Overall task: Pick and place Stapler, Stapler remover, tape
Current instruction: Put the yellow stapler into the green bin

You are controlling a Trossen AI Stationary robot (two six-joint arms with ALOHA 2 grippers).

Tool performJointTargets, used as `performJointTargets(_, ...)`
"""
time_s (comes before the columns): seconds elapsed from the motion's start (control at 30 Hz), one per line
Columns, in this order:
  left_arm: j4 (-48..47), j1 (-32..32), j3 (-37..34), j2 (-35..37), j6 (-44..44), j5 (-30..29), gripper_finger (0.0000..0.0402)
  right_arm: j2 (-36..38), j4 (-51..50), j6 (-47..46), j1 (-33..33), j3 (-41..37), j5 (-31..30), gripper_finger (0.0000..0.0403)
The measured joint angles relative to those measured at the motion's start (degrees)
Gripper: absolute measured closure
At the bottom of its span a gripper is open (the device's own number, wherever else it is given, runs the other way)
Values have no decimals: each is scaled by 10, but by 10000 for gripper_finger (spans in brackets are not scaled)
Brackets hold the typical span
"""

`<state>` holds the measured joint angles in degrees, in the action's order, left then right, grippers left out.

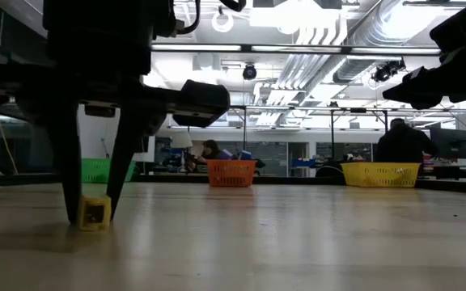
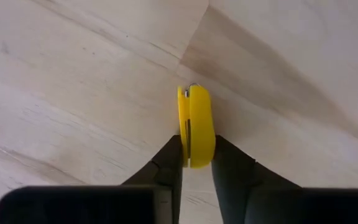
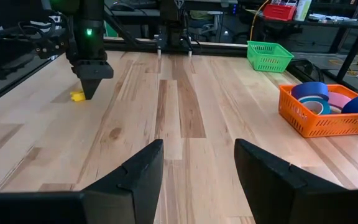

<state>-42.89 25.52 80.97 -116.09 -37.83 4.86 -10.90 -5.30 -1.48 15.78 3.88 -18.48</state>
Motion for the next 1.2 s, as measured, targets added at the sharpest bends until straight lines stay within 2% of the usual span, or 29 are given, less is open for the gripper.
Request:
performJointTargets(0.3,-3,-24,-1,6,94,10,347,0,0,0,0,0,0,215)
performJointTargets(0.47,-16,-57,-2,42,127,-40,347,0,0,0,0,0,0,215)
performJointTargets(0.87,-127,-163,-2,153,106,-149,347,0,0,0,0,0,0,215)
performJointTargets(1.2,-139,-285,-1,246,76,-182,347,0,0,0,0,0,0,215)
